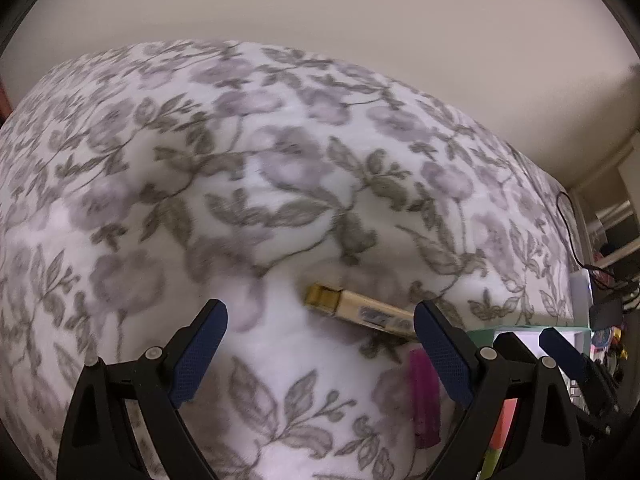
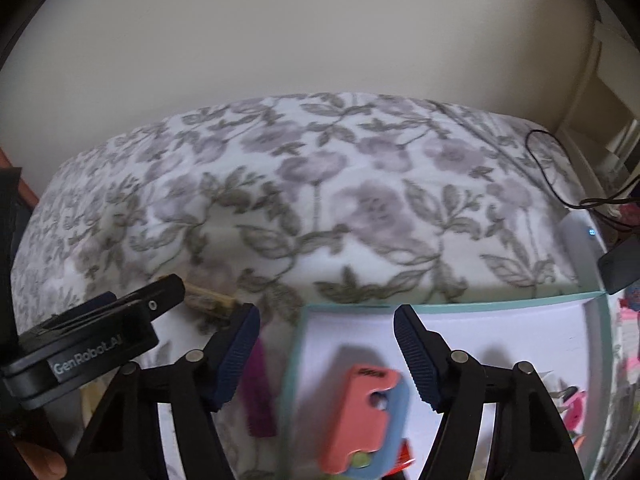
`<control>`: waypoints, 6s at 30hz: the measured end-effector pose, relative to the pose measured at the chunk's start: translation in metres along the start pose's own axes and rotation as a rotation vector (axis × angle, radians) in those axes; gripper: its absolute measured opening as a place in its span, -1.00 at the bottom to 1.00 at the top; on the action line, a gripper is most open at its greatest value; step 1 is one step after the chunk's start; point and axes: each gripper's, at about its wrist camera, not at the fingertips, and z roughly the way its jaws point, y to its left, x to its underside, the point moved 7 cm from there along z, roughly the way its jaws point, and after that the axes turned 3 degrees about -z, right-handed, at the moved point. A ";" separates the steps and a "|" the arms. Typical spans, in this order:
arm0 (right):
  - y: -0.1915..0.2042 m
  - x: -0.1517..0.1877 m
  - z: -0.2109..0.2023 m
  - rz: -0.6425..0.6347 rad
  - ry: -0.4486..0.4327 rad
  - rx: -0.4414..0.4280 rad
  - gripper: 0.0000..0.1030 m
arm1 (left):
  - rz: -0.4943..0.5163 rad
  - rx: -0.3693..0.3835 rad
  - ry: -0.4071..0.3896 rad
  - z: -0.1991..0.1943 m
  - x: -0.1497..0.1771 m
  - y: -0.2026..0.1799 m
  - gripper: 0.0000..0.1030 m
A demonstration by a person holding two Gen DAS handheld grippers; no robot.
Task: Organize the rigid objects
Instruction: 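Move both open tools back over the remaining items beside the tray, then grasp the gold harmonica with the left tool while the right tool grasps the purple lighter, then carry the gold harmonica and purple lighter over the tray with both tools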
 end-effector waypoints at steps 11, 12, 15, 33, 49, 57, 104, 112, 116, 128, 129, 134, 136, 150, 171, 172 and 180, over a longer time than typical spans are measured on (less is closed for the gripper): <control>-0.041 0.001 -0.002 0.119 0.016 0.011 0.42 | 0.151 0.010 0.006 0.018 0.005 -0.025 0.84; -0.042 0.002 -0.002 0.124 0.020 0.008 0.42 | 0.167 0.013 -0.001 0.017 0.004 -0.029 0.84; -0.042 0.004 0.000 0.125 0.027 -0.002 0.42 | 0.207 0.009 -0.018 0.017 0.005 -0.039 0.84; -0.045 0.011 0.007 0.146 0.072 -0.023 0.42 | 0.294 -0.053 -0.052 0.035 0.009 -0.041 0.82; -0.040 0.014 0.012 0.130 0.092 -0.029 0.42 | 0.292 -0.014 -0.039 0.032 0.009 -0.039 0.60; -0.028 0.015 0.006 0.093 0.092 -0.028 0.42 | 0.204 -0.032 -0.001 0.019 0.004 -0.021 0.60; 0.088 0.045 0.033 -0.259 0.126 -0.025 -0.23 | -0.184 -0.098 0.100 -0.010 0.027 0.106 0.60; 0.090 0.047 0.035 -0.231 0.142 -0.074 -0.57 | -0.172 -0.116 0.109 -0.006 0.029 0.106 0.60; 0.091 0.050 0.033 -0.228 0.138 -0.083 -0.58 | -0.163 -0.126 0.109 -0.003 0.029 0.105 0.60; 0.083 0.048 0.023 -0.152 0.131 -0.144 -0.59 | -0.153 -0.140 0.095 -0.004 0.028 0.101 0.60; 0.083 0.048 0.021 -0.146 0.128 -0.148 -0.59 | -0.152 -0.139 0.093 -0.005 0.028 0.101 0.60; 0.078 0.043 0.010 -0.124 0.105 -0.162 -0.59 | -0.146 -0.130 0.073 -0.013 0.023 0.095 0.60; 0.076 0.042 0.004 -0.118 0.095 -0.166 -0.59 | -0.142 -0.128 0.062 -0.020 0.021 0.092 0.60; 0.060 0.044 -0.043 -0.085 0.036 -0.175 -0.59 | -0.089 -0.111 -0.040 -0.078 0.023 0.066 0.60; -0.002 0.078 -0.115 0.053 -0.033 -0.183 -0.59 | 0.064 -0.066 -0.121 -0.127 0.081 -0.013 0.60; -0.005 0.080 -0.117 0.060 -0.037 -0.182 -0.59 | 0.071 -0.063 -0.120 -0.128 0.084 -0.016 0.60; -0.038 0.091 -0.119 0.135 -0.026 -0.169 -0.59 | 0.153 -0.020 -0.108 -0.127 0.105 -0.050 0.60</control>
